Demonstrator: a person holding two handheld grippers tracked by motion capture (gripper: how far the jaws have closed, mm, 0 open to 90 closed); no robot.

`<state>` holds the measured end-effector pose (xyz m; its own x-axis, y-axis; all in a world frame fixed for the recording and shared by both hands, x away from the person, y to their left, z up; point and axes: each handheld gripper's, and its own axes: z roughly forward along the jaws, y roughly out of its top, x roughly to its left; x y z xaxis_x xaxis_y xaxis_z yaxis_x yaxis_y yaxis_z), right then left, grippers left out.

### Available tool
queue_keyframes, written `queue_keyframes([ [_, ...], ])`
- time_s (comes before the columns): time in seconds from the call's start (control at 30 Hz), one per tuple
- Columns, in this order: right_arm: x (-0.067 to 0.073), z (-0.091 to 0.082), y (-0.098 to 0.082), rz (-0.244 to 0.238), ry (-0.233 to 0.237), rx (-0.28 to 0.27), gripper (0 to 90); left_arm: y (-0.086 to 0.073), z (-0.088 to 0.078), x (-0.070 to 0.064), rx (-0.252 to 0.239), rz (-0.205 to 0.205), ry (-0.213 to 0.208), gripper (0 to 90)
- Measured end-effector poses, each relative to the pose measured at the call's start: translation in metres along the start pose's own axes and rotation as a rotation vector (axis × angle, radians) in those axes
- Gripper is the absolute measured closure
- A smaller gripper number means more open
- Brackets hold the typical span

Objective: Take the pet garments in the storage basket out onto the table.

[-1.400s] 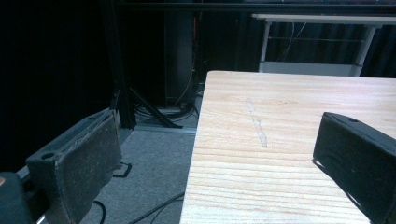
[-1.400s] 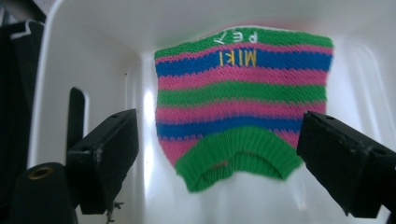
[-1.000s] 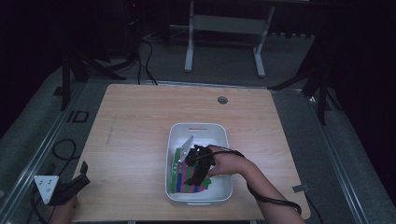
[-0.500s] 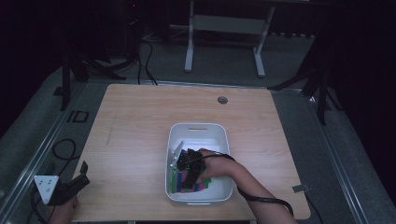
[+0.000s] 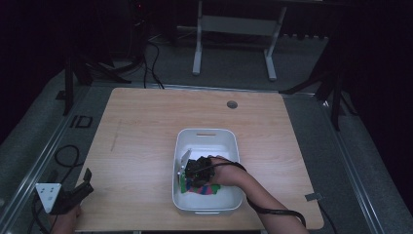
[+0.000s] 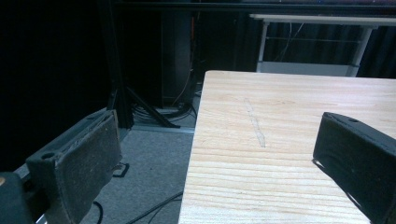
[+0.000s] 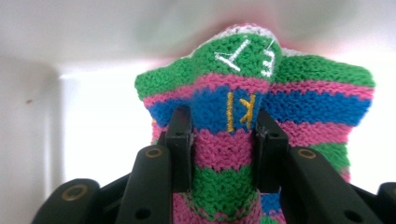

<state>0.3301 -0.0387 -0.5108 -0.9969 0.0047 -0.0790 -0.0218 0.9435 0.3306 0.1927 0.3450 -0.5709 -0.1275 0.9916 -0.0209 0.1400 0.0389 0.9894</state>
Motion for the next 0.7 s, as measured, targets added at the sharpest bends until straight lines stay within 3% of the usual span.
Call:
queue_keyframes([
  [0.23, -0.004, -0.029, -0.002, 0.023, -0.016, -0.067, 66.5, 0.0, 0.0, 0.0, -0.001, 0.0, 0.0, 1.3],
  [0.7, -0.014, -0.111, -0.008, 0.048, -0.097, -0.218, 66.4, 0.0, 0.0, 0.0, 0.001, -0.003, 0.005, 1.3],
])
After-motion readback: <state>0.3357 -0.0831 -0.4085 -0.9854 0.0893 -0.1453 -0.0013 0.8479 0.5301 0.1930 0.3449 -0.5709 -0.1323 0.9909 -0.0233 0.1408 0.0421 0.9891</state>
